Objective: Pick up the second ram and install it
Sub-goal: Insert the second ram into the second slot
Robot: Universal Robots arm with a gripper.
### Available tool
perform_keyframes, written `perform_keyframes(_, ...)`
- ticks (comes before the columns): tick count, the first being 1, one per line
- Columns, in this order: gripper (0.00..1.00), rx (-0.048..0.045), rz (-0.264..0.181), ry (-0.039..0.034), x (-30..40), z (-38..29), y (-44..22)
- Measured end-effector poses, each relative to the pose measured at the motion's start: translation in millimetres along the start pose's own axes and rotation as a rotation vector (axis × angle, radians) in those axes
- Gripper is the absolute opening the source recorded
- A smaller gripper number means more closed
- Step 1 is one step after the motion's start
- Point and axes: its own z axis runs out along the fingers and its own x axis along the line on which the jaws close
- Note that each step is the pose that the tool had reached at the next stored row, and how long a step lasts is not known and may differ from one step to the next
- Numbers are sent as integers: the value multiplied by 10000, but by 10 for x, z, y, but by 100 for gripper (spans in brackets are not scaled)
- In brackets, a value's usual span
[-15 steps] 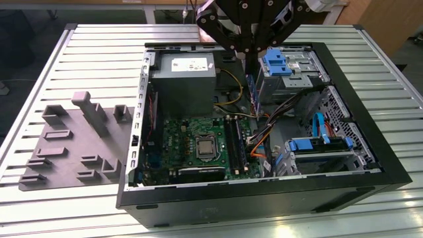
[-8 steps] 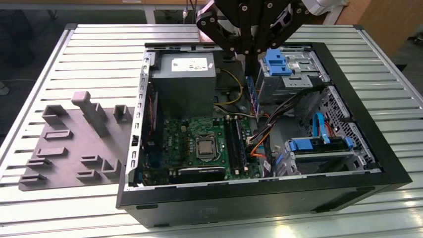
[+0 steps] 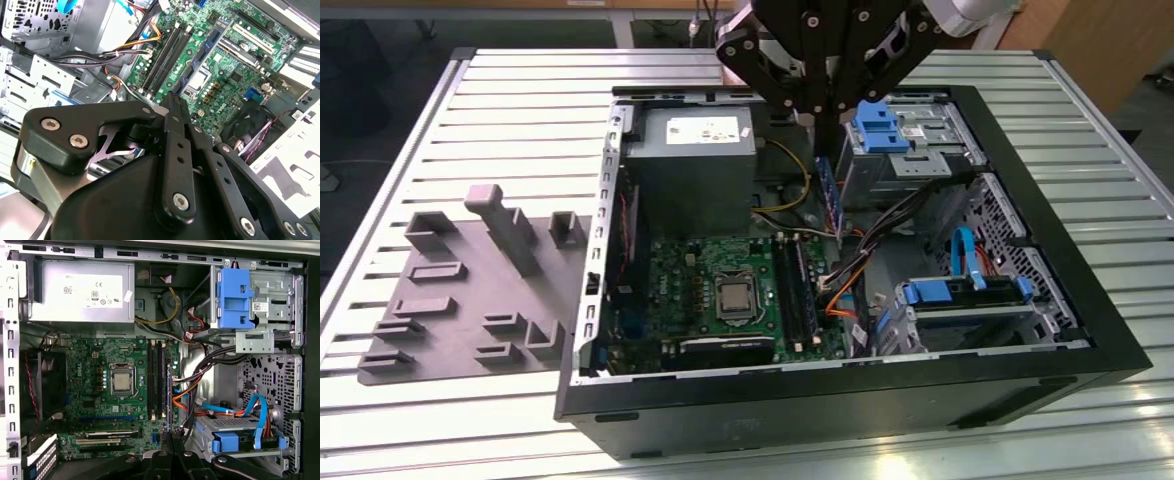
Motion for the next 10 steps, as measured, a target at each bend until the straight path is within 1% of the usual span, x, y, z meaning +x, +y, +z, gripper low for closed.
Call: perform_keyframes(10,11,52,-7,-2,5,39,0)
